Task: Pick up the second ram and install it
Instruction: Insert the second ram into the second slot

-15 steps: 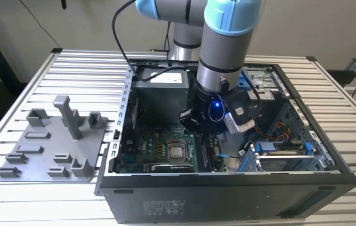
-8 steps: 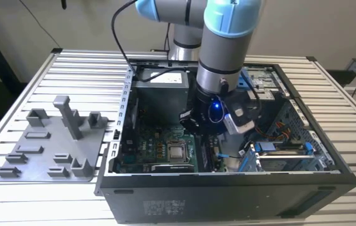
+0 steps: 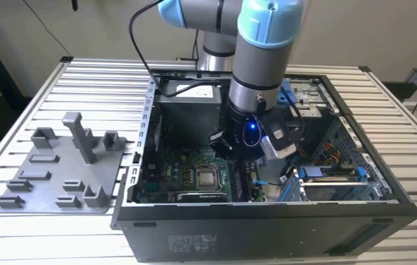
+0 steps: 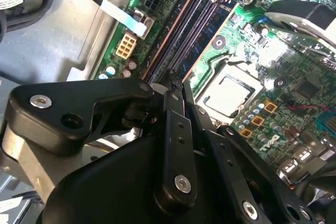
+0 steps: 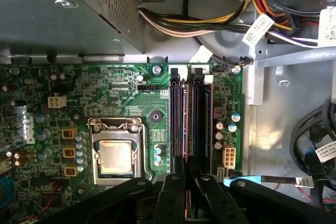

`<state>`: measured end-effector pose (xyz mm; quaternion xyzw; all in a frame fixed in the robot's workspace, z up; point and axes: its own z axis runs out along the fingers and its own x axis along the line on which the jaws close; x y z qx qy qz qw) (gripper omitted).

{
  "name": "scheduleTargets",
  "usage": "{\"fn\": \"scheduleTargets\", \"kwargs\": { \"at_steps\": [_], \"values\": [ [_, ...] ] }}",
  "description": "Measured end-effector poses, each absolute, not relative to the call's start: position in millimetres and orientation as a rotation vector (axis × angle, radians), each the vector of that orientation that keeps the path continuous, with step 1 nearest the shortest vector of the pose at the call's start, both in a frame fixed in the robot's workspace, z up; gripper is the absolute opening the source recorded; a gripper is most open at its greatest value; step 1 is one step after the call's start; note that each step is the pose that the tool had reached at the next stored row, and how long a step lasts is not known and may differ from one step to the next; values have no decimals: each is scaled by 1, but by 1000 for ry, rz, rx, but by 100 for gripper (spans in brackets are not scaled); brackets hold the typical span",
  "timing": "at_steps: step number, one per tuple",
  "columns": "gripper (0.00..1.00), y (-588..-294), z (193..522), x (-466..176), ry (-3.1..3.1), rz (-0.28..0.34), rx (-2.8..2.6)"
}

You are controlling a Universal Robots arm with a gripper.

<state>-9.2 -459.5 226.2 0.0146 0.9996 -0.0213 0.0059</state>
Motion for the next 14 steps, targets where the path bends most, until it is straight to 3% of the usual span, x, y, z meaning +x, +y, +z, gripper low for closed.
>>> {"fn": "scheduleTargets", "kwargs": {
  "at_steps": [14],
  "values": [
    [14,-458,221,-10,3132,-67,45]
  ]
}}
